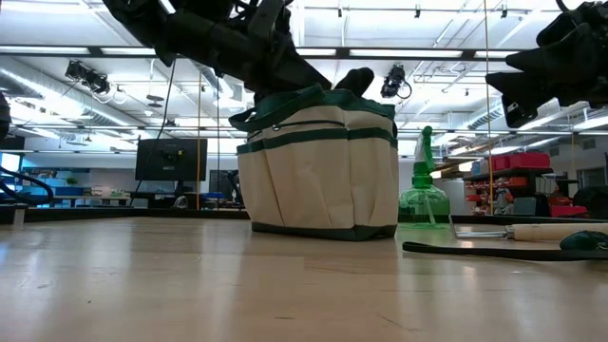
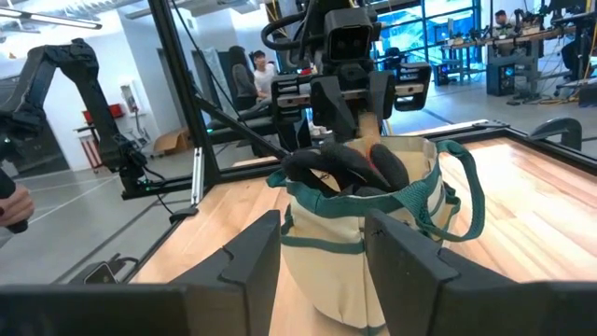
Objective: Pick & Place Garden tools in Gardening bag
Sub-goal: Put the left brown hand rake into the green gardening bag, then put the green spray bottle into the green gardening bag
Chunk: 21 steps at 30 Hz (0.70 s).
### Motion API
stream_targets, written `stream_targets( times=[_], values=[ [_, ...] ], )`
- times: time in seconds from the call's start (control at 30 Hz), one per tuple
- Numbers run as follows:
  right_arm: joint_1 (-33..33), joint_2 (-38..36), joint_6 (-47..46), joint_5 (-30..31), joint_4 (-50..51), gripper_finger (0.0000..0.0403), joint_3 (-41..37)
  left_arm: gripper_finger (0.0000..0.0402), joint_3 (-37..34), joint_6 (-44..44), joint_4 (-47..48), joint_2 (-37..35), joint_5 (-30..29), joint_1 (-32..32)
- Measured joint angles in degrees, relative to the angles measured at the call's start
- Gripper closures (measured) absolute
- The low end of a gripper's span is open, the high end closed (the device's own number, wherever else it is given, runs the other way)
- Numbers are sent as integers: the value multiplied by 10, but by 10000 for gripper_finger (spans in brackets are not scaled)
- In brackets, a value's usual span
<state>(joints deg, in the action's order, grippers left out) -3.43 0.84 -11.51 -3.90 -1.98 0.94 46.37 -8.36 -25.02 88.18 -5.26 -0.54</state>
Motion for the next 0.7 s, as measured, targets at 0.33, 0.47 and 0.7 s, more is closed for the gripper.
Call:
stream_targets(
  times=[0.33, 0.47, 0.7],
  values=[
    [0, 0, 0, 0, 0, 243, 0, 290, 0, 0, 0, 0, 4, 1],
    [0, 0, 0, 0, 0, 243, 0, 290, 0, 0, -1, 0, 4, 1],
    [0, 0, 40, 27, -19, 243, 0, 290, 0, 0, -8, 0, 4, 1]
  ],
)
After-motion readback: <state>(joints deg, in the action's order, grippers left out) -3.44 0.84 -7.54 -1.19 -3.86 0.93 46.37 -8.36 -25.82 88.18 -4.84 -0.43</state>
